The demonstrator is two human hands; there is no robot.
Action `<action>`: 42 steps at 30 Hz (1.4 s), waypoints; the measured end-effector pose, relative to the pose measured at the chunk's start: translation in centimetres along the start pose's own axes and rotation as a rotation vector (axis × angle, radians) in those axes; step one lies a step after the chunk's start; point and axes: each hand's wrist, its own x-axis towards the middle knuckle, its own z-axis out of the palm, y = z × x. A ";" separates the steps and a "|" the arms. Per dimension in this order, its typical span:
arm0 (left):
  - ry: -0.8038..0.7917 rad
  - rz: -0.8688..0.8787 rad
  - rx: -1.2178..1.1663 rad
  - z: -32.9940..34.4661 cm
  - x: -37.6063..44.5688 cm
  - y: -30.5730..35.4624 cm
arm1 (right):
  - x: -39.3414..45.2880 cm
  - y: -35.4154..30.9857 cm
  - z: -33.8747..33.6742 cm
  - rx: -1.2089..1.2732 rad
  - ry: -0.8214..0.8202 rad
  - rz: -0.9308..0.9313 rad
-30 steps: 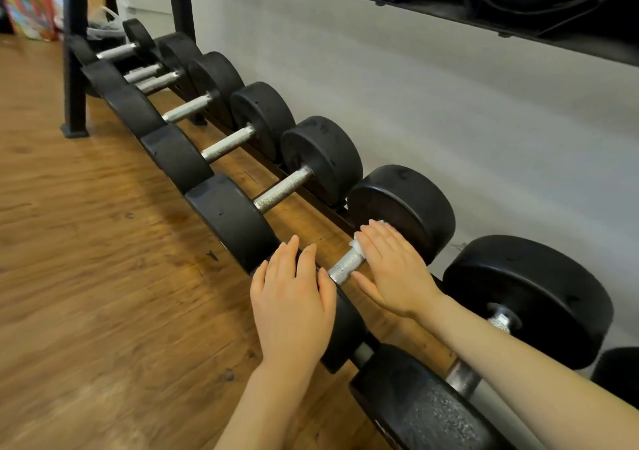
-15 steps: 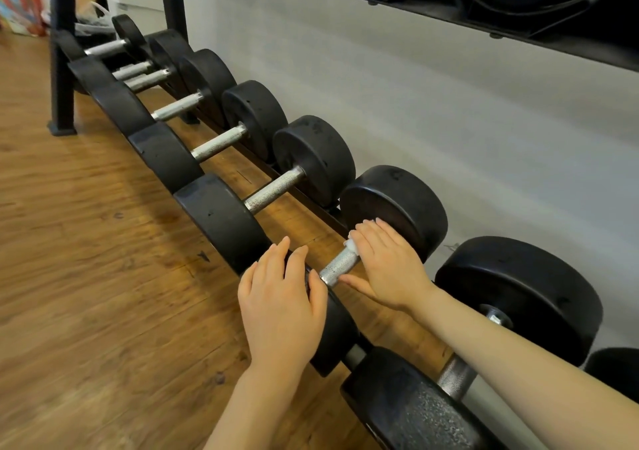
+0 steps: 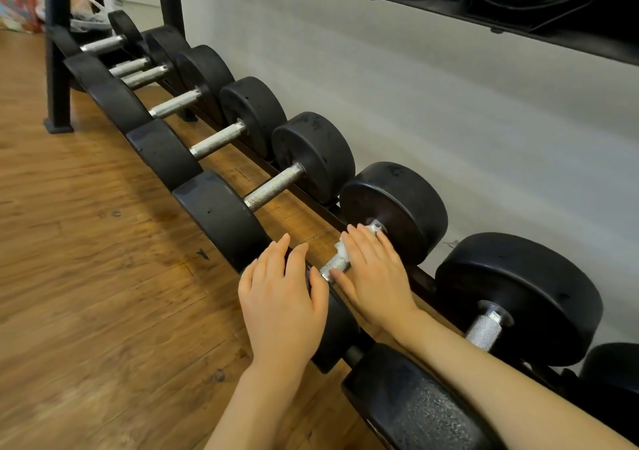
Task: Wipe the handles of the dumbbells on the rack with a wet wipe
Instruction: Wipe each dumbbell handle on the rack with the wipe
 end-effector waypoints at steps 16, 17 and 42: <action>0.007 -0.008 -0.004 0.1 0.0 0.0 | -1.1 -0.4 0.9 0.110 0.040 0.109; 0.005 -0.009 -0.003 0.0 -0.1 0.1 | -0.9 0.1 0.7 0.099 0.037 0.096; 0.005 -0.003 -0.003 -0.1 0.0 0.2 | 0.4 2.0 0.7 0.022 0.345 -0.076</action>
